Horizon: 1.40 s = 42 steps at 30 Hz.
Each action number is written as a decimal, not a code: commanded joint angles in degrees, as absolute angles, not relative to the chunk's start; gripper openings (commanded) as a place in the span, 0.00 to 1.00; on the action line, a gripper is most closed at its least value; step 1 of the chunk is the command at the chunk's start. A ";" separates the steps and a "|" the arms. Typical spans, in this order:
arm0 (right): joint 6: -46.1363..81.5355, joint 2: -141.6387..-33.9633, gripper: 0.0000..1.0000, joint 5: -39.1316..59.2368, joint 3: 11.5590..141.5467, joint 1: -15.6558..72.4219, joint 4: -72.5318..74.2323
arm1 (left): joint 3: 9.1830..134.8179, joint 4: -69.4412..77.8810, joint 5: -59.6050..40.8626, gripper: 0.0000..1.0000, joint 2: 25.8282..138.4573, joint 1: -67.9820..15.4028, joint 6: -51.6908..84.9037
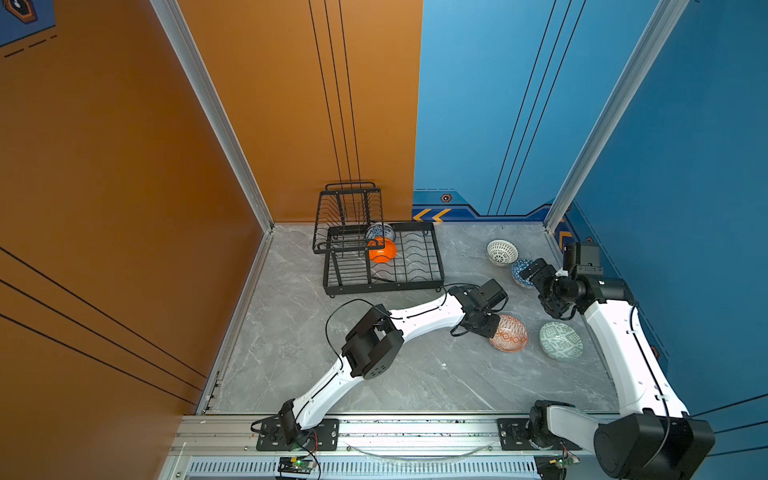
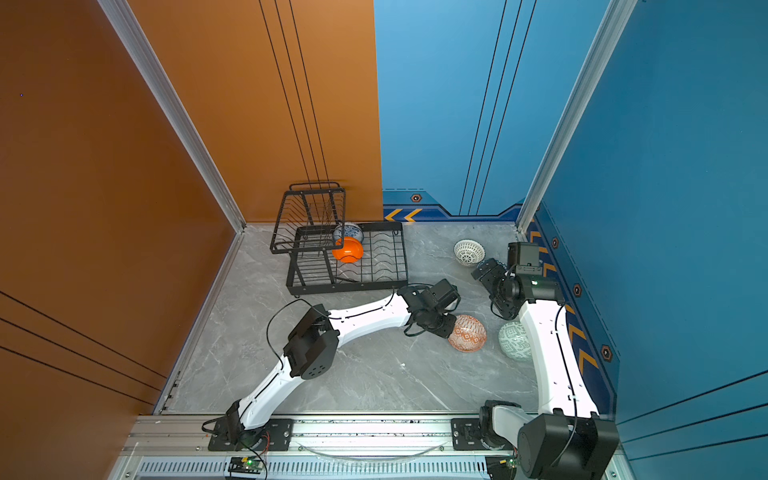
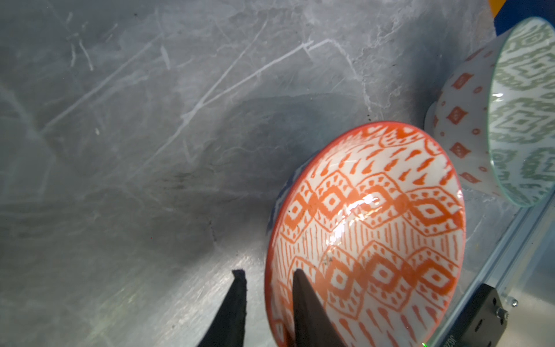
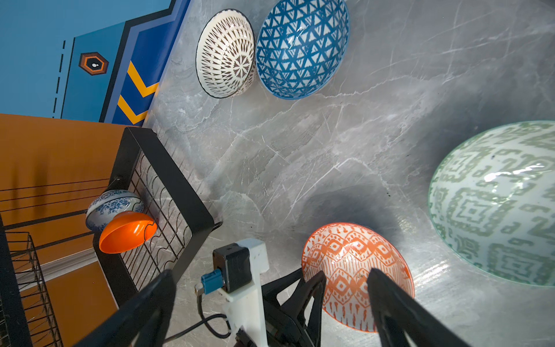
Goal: Load the bowls into the dish rack
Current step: 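Reach the left gripper to the orange-and-blue ikat bowl while the right arm moves aside, then grasp the rim of the ikat bowl with the left gripper, then lift the ikat bowl with the left gripper while the right gripper approaches it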
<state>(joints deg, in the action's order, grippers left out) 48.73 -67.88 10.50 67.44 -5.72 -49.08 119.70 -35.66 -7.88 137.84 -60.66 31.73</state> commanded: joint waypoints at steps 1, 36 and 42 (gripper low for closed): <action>50.14 -67.33 1.00 10.05 67.95 -5.83 -50.54 | 120.56 -36.37 -10.21 0.18 138.35 -60.57 32.91; 56.91 -59.60 1.00 11.06 49.61 13.93 -5.53 | 53.73 42.01 40.89 0.00 97.48 -57.80 18.50; 59.62 -53.78 1.00 8.63 49.88 17.46 -6.92 | 47.95 57.60 46.81 0.00 97.14 -58.68 13.22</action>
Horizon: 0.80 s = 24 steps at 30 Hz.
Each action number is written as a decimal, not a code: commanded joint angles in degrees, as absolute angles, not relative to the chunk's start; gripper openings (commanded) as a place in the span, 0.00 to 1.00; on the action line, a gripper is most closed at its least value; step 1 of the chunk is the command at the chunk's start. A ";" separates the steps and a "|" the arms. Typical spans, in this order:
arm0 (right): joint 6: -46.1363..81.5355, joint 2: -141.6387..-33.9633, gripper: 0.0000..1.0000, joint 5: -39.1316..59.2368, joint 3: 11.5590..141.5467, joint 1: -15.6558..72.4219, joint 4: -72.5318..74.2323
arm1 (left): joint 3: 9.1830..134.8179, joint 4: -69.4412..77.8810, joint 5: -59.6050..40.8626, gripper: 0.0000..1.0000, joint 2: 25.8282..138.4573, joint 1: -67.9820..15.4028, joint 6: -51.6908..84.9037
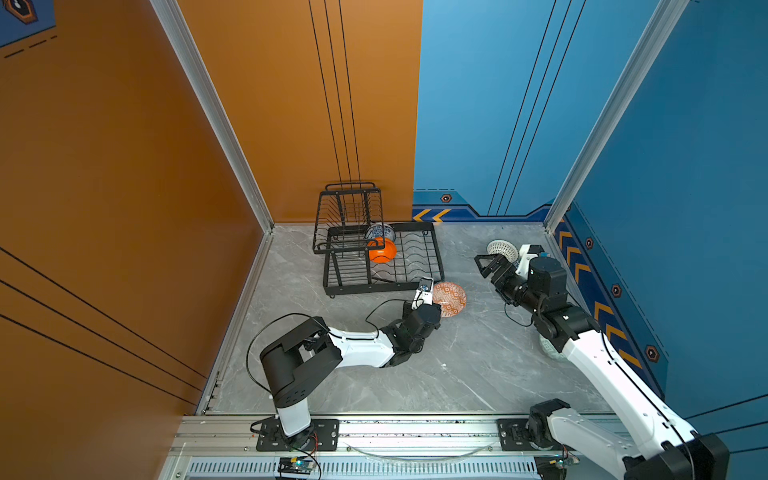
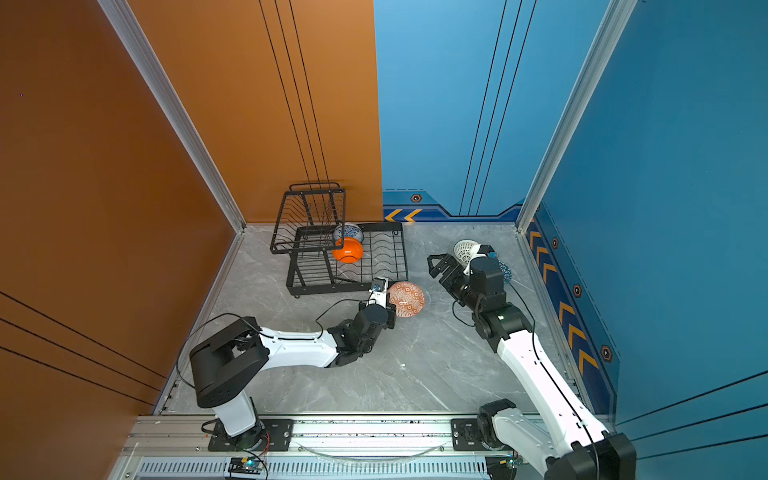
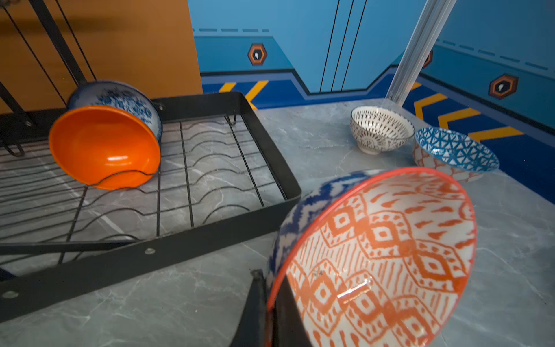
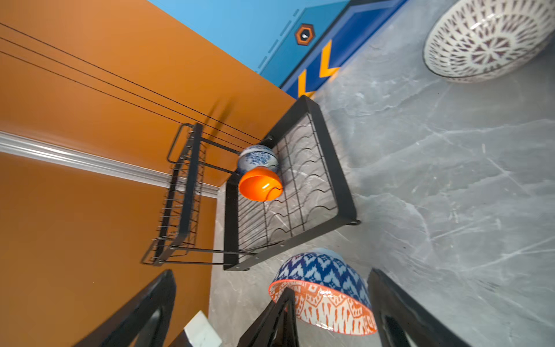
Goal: Load the bowls into the dish rack
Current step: 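Lift the ikat bowl with the left gripper while the right gripper approaches it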
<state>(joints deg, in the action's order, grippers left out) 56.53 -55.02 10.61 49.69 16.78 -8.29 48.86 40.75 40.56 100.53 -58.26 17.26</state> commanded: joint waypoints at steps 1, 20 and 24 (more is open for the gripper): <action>60.71 -53.30 1.00 9.02 49.61 17.87 -6.54 | 47.43 60.70 46.99 0.00 97.29 -59.36 11.15; 68.39 -52.69 0.94 8.72 46.49 26.98 2.46 | 55.01 80.78 54.14 0.00 106.84 -62.55 -16.22; 68.30 -53.28 0.93 10.00 47.85 26.81 2.16 | 58.61 80.77 53.96 0.00 108.80 -61.29 -19.48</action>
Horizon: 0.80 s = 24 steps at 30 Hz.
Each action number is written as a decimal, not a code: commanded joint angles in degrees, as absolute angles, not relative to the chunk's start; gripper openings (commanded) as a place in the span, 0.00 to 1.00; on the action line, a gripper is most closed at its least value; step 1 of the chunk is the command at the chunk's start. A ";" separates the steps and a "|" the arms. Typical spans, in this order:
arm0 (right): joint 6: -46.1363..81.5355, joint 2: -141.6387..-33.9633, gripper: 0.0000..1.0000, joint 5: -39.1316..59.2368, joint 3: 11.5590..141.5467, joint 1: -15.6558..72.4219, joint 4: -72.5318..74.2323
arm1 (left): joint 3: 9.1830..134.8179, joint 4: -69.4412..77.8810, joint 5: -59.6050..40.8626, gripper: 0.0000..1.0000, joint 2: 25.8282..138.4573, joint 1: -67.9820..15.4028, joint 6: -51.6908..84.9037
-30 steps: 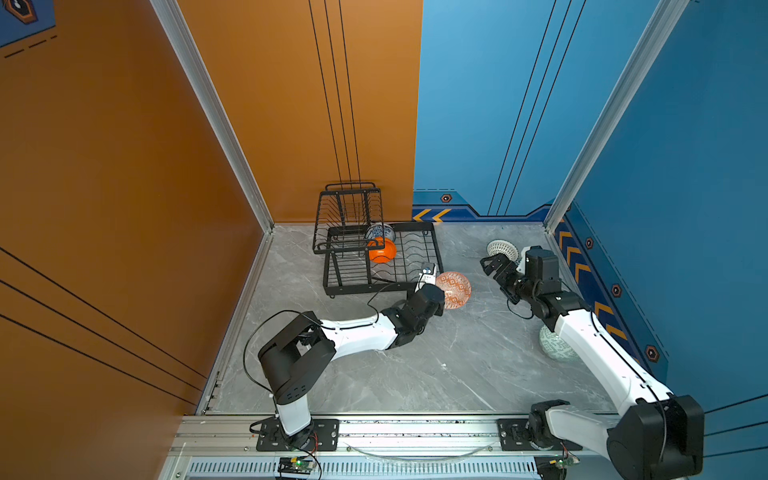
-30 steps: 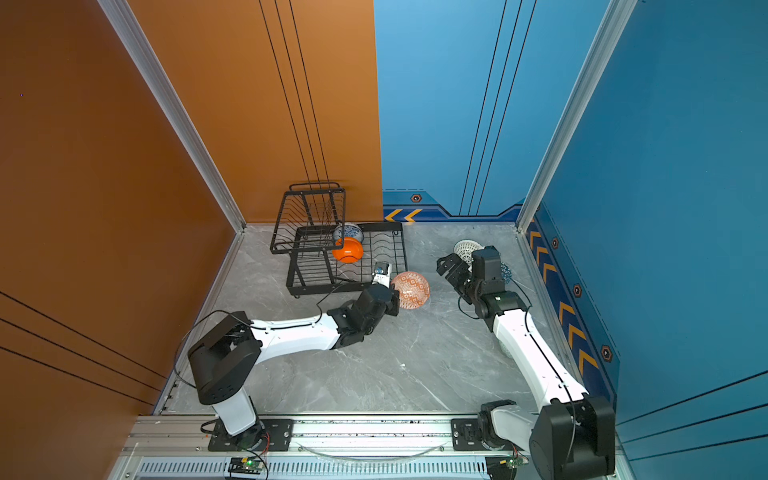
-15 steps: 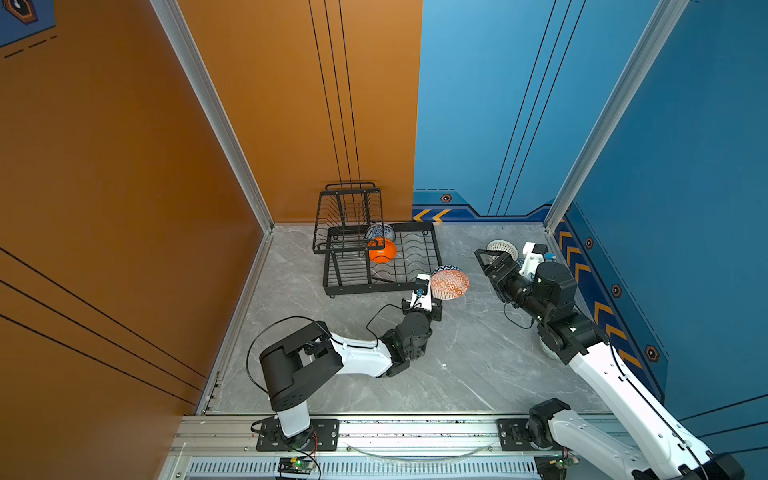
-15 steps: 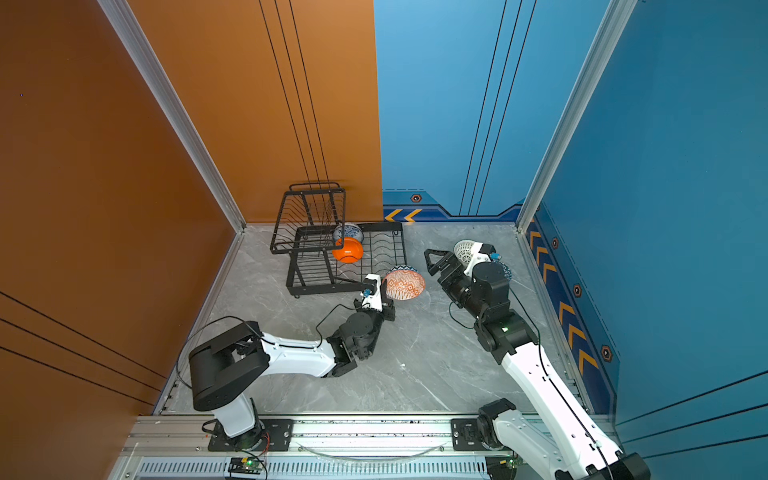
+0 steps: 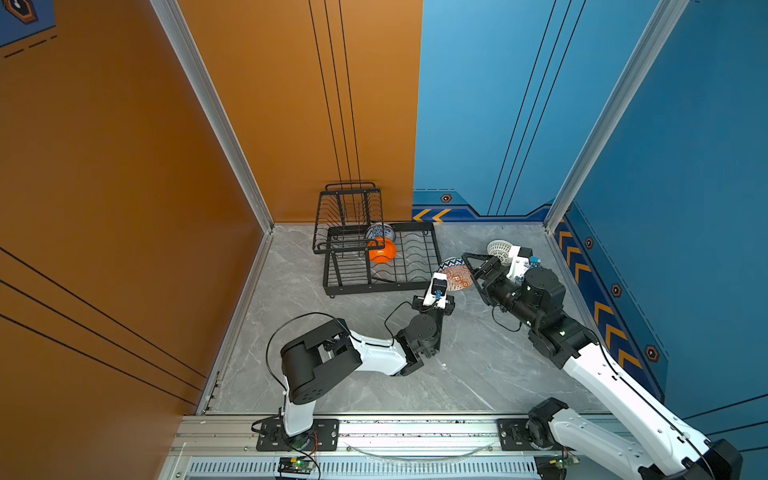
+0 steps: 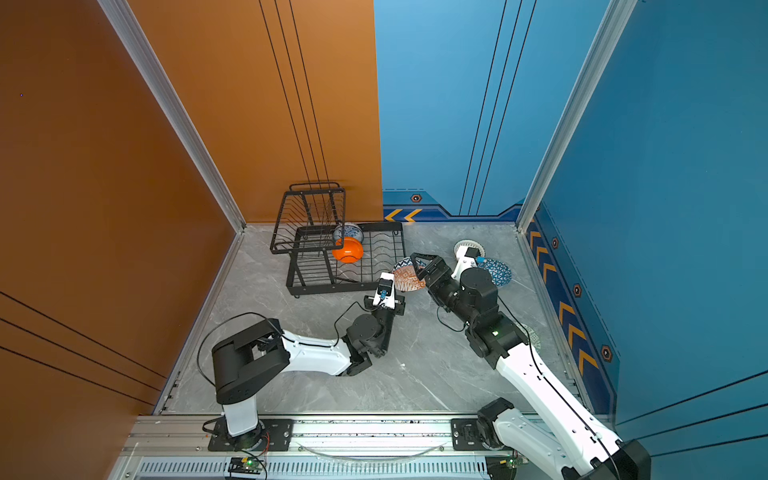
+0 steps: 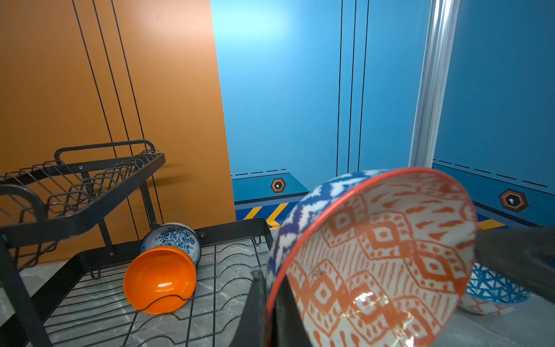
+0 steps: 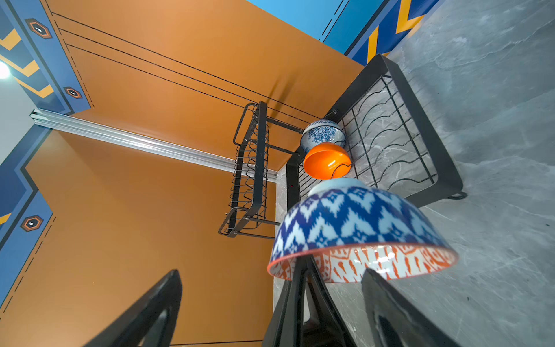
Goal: Load the bowls into the dish rack
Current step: 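Lift the ikat bowl with the left gripper while the right gripper approaches it, then grasp the ikat bowl rim with the right gripper beside the left gripper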
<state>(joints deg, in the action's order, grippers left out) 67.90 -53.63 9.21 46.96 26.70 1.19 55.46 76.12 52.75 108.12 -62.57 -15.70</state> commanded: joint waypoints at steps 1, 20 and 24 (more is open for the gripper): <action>68.07 -53.43 0.93 9.96 48.33 26.81 2.15 | 60.87 80.77 54.13 0.00 109.34 -60.86 -20.09; 78.05 -66.93 0.64 10.40 54.25 25.13 15.82 | 63.28 80.83 52.91 0.00 110.05 -60.20 -20.59; 78.13 -68.36 0.55 9.20 55.80 25.22 16.15 | 62.60 80.77 52.82 0.00 109.48 -59.94 -20.91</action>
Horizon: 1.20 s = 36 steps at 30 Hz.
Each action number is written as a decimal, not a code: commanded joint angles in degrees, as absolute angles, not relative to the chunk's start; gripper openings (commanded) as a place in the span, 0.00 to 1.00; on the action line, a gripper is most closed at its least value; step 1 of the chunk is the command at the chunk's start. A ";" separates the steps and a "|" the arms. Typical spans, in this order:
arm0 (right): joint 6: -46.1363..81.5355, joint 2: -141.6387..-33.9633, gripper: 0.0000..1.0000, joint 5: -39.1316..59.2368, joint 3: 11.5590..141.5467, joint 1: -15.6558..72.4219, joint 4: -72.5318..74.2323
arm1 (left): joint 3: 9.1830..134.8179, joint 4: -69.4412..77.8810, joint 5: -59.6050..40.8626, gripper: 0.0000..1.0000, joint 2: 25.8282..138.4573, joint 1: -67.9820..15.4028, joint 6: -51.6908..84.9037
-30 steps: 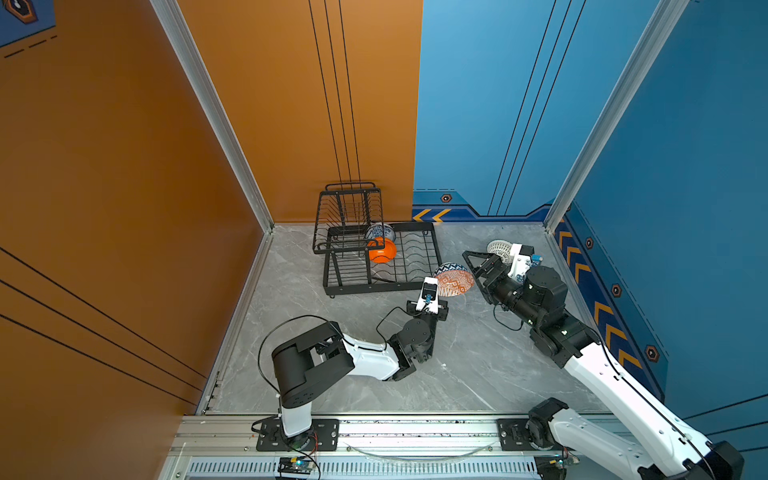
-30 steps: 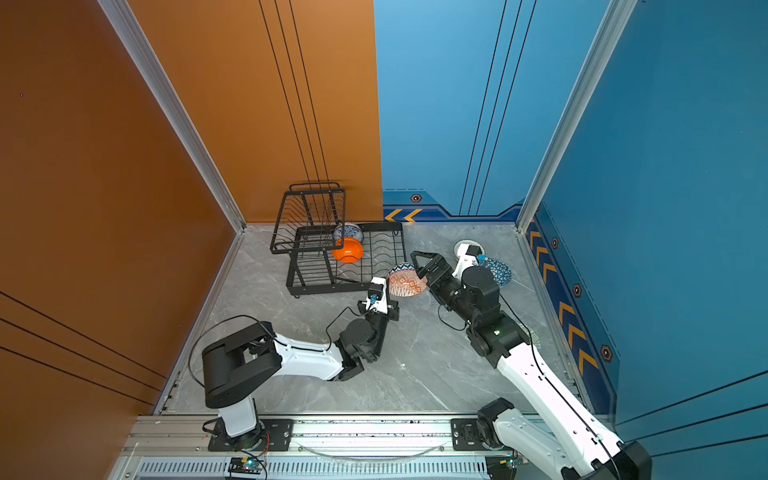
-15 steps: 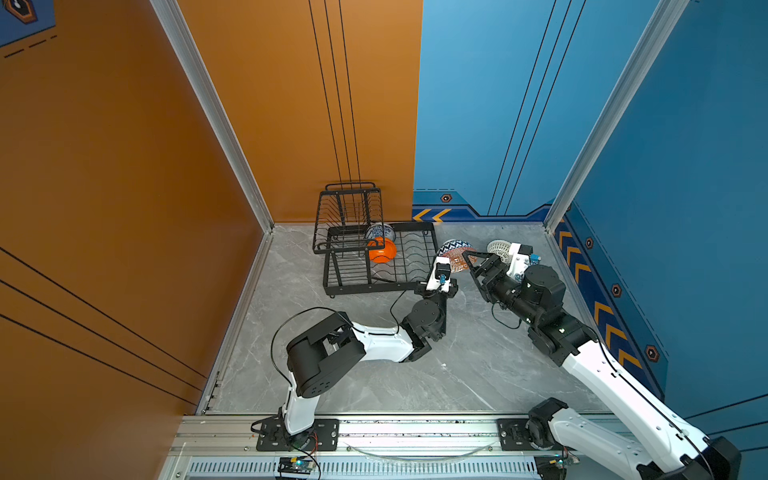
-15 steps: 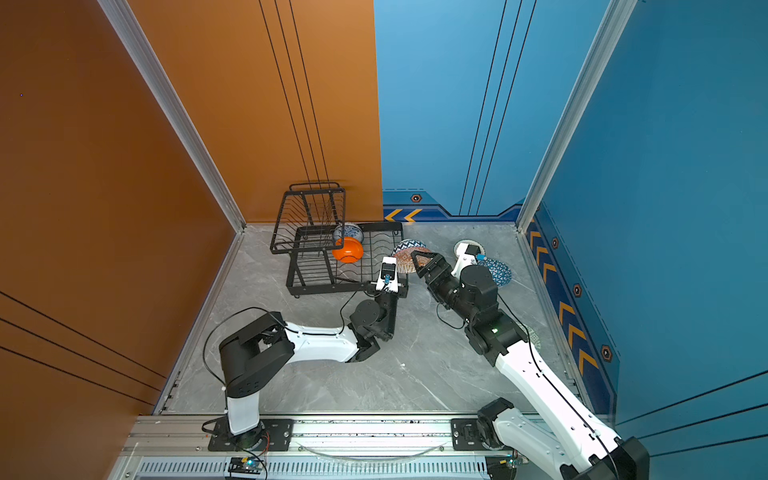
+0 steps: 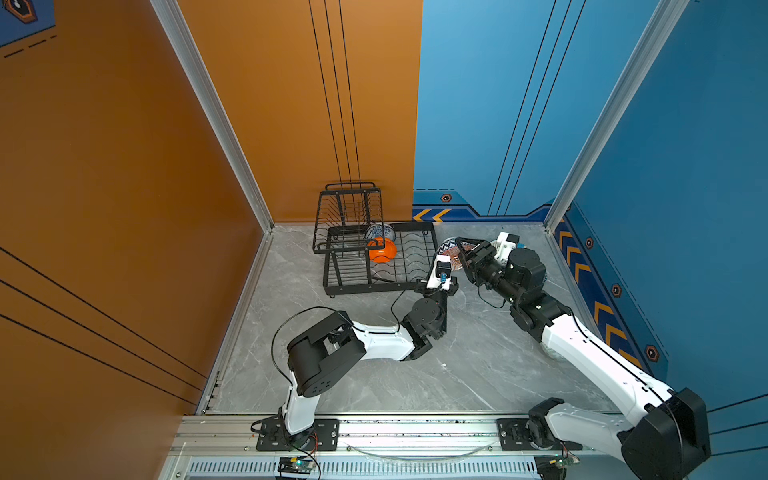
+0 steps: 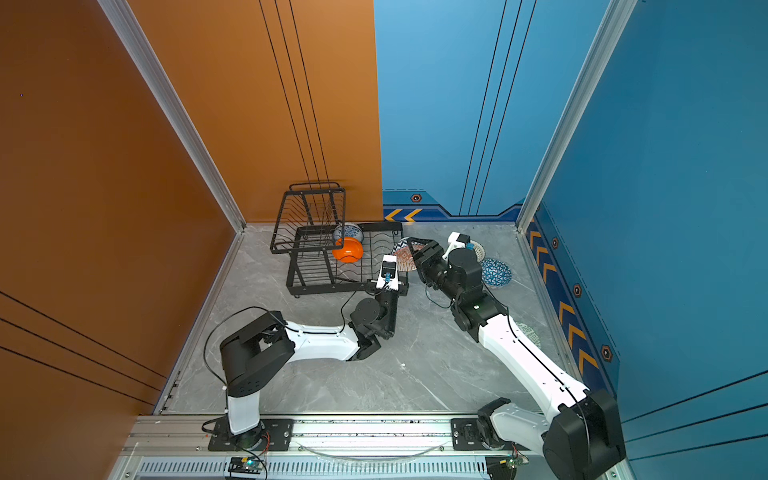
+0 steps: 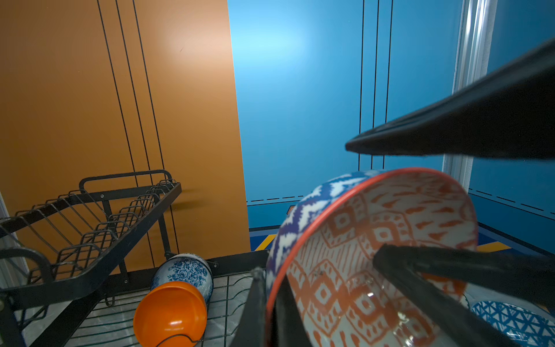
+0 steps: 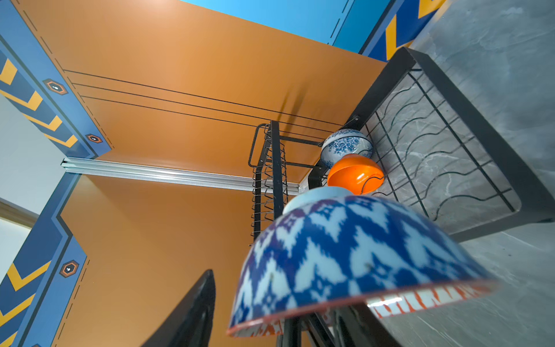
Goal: Load the bowls into the dish rack
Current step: 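Grasp the ikat bowl rim with the right gripper beside the left gripper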
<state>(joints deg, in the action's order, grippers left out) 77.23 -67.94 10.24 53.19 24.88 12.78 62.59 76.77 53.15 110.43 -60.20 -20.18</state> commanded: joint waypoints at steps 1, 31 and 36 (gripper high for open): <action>78.29 -68.59 0.53 8.75 55.84 25.22 16.40 | 62.39 80.78 52.82 0.00 109.30 -59.85 -20.92; 77.65 -71.60 0.00 8.11 56.07 25.22 18.89 | 59.58 80.77 51.70 0.01 103.65 -58.88 -21.41; 76.99 -71.27 0.00 8.41 55.94 25.31 19.21 | 59.41 80.83 51.77 0.00 103.11 -59.06 -21.20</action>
<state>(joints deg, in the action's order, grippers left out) 83.85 -71.68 11.42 55.13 26.55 19.35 59.72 76.69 52.90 106.91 -58.78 -20.14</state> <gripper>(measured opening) 0.137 0.067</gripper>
